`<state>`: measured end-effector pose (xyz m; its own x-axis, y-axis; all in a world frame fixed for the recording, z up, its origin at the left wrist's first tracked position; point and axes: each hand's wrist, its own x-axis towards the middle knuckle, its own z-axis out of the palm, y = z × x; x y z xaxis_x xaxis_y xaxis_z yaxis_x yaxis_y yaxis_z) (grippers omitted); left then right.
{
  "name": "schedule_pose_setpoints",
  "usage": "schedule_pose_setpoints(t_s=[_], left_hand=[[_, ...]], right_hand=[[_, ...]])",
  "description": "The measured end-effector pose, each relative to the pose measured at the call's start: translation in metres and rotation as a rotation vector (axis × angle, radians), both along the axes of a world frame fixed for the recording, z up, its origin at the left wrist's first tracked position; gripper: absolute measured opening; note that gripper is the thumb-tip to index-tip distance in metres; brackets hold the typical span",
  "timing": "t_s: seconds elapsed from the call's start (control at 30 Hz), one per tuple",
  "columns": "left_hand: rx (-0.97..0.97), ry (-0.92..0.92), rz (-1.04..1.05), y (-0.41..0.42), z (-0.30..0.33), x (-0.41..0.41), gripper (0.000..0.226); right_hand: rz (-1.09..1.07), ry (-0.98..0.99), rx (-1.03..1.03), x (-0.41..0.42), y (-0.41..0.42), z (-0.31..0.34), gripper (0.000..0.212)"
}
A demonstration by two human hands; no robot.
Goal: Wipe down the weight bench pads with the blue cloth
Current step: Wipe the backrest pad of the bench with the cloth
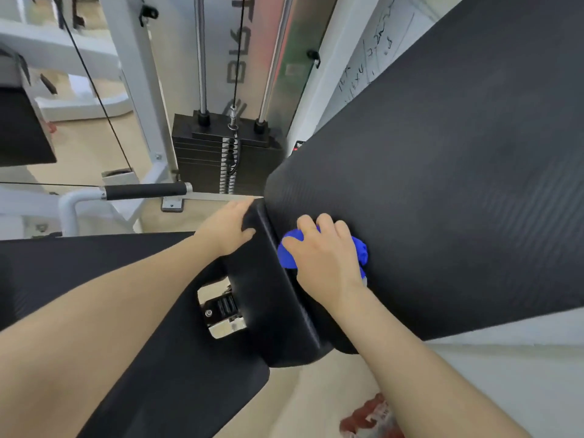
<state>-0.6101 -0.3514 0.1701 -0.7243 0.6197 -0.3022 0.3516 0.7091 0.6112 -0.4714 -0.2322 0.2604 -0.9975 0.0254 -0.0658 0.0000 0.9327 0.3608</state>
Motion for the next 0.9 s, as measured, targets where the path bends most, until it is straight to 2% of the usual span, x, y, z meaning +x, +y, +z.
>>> schedule_pose_setpoints(t_s=[0.13, 0.27, 0.33, 0.4, 0.47, 0.57, 0.63, 0.8, 0.83, 0.9], left_hand=[[0.056, -0.028, -0.032, 0.01, -0.016, -0.024, 0.075], [0.15, -0.156, -0.067, 0.009, -0.021, -0.039, 0.053], [0.146, -0.152, -0.069, 0.008, -0.024, -0.041, 0.05], [0.105, -0.131, -0.073, 0.008, -0.028, -0.042, 0.057], [0.092, -0.132, -0.055, 0.008, -0.032, -0.043, 0.063], [0.14, -0.166, -0.015, 0.006, -0.037, -0.041, 0.07], [0.139, -0.16, 0.002, 0.004, -0.04, -0.038, 0.074], [0.133, -0.179, -0.009, 0.002, -0.04, -0.039, 0.075], [0.144, -0.176, -0.01, 0.002, -0.039, -0.039, 0.074], [0.151, -0.167, -0.012, 0.003, -0.039, -0.038, 0.07]], right_hand=[[0.074, 0.065, 0.037, -0.087, 0.0, -0.012, 0.024], [-0.078, 0.171, -0.008, -0.1, -0.012, -0.022, 0.02], [-0.008, 0.054, -0.044, -0.079, -0.022, -0.031, 0.019], [0.11, -0.224, -0.034, -0.057, -0.03, -0.041, 0.026], [0.109, -0.295, -0.005, -0.061, -0.028, -0.037, 0.031], [0.016, -0.019, 0.093, -0.099, -0.016, -0.018, 0.023], [-0.079, 0.144, 0.061, -0.124, -0.006, -0.003, 0.022], [-0.248, 0.25, -0.044, -0.133, -0.014, -0.013, 0.017], [-0.236, 0.227, -0.076, -0.127, -0.02, -0.018, 0.017], [-0.115, 0.018, -0.093, -0.109, -0.032, -0.033, 0.021]])
